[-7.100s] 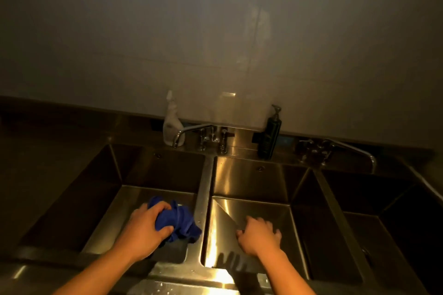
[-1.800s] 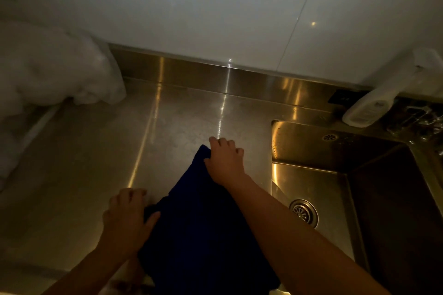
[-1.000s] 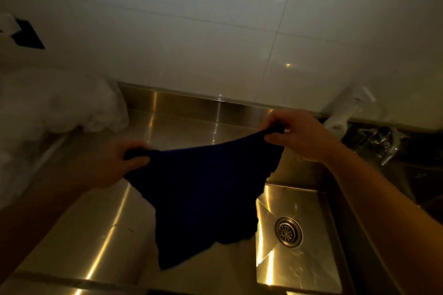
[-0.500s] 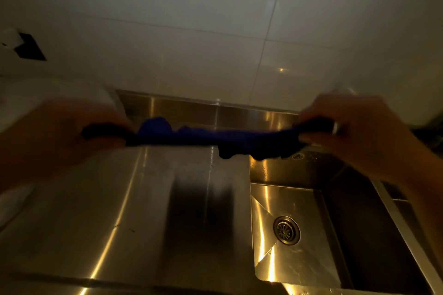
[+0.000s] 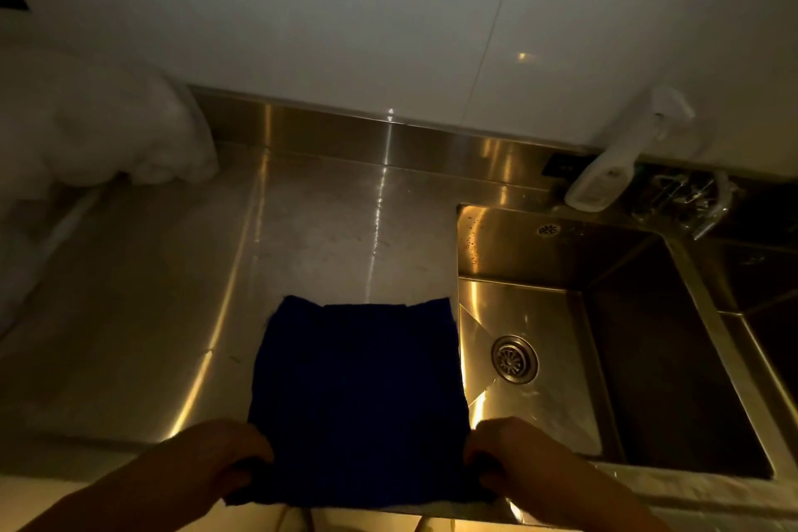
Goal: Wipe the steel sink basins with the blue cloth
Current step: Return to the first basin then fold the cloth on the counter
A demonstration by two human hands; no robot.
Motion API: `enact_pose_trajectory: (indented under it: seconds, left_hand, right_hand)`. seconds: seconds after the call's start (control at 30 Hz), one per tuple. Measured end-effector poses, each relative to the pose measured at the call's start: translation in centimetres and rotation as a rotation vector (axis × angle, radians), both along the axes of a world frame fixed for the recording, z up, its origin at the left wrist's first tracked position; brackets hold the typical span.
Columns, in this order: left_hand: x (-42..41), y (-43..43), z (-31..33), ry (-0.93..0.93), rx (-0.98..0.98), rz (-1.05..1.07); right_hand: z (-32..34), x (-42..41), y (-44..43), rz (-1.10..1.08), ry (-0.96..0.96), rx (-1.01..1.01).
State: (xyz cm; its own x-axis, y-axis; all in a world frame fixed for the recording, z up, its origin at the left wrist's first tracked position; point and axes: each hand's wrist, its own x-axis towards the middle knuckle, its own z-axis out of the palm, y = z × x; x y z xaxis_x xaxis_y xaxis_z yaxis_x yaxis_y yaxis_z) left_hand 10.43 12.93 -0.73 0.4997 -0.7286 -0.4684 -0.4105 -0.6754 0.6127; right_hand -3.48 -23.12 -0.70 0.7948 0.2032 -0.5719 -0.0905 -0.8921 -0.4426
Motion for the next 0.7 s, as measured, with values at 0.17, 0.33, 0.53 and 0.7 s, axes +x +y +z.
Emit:
enact_pose_trajectory:
  seconds: [0.17, 0.33, 0.53, 0.7]
  left_hand:
    - [5.2, -0.3, -0.6, -0.108, 0.110, 0.037]
    - [10.7, -3.6, -1.1, -0.142, 0.043, 0.120]
    - [14.4, -5.7, -2.6, -0.190, 0.044, 0.148]
    - [15.5, -5.9, -4.0, -0.184, 0.024, 0.320]
  right_hand:
    - [2.3, 4.0, -2.4, -0.120, -0.067, 0.066]
    - [2.0, 10.1, -3.8, -0.250, -0.083, 0.095]
    - [0.0, 15.0, -3.8, -0.262, -0.122, -0.005]
    - [-1.3, 16.6, -3.9, -0.418, -0.145, 0.006]
